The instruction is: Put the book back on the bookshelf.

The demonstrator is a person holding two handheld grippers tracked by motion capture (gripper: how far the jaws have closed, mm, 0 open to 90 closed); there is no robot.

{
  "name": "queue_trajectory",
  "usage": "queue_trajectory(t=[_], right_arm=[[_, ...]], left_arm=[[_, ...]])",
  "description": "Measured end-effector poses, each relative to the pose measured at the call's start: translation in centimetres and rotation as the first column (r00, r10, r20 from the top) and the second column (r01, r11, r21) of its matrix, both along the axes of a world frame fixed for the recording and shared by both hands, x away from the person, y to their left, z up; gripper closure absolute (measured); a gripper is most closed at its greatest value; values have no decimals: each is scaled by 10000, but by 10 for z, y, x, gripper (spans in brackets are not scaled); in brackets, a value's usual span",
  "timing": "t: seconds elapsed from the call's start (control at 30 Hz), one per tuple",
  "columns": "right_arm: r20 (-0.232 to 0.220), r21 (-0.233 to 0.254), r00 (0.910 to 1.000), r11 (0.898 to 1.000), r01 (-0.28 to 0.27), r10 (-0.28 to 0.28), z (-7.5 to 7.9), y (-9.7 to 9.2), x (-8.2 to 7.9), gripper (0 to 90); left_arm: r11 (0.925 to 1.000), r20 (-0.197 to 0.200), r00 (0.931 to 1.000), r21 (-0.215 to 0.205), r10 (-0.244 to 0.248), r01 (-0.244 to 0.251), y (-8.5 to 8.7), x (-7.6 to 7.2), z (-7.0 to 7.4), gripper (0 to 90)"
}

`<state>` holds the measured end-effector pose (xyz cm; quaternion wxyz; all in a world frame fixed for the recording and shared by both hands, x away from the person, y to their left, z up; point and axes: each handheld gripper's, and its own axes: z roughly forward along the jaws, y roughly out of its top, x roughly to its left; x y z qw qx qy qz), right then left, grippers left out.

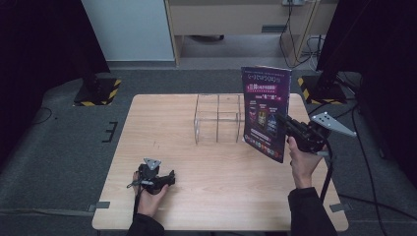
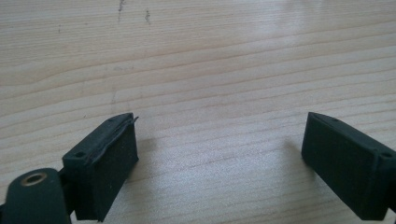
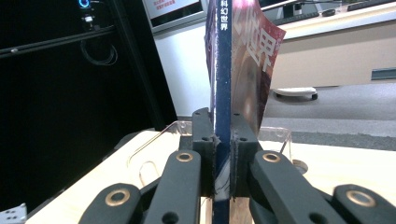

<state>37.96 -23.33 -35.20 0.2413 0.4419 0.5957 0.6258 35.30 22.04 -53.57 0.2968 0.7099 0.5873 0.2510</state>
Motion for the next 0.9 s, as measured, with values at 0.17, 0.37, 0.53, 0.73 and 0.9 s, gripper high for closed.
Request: queue_trajectory(t=[0.17,0.37,0.53,0.73,0.9], right_arm=[[-18,-52,9996,9996,271,-271,-5,3,10,845],[33,-114,9983,9982,582,-582,-11,7,21,845],[-19,-174,9967,9965,816,-817,-16,11,30,845],[-38,-268,9936,9932,1130,-1131,-22,16,38,846],[-84,-241,9919,9917,1263,-1265,-32,20,42,845]], left_arm=[[10000,-12,10000,12,-14,14,0,0,0,96],[10000,-9,10000,-1,-16,16,0,0,0,95],[10000,-12,10000,-2,-23,23,0,0,0,94],[10000,7,10000,-9,-11,11,0,0,0,94],[10000,-11,10000,4,-36,36,0,0,0,93]])
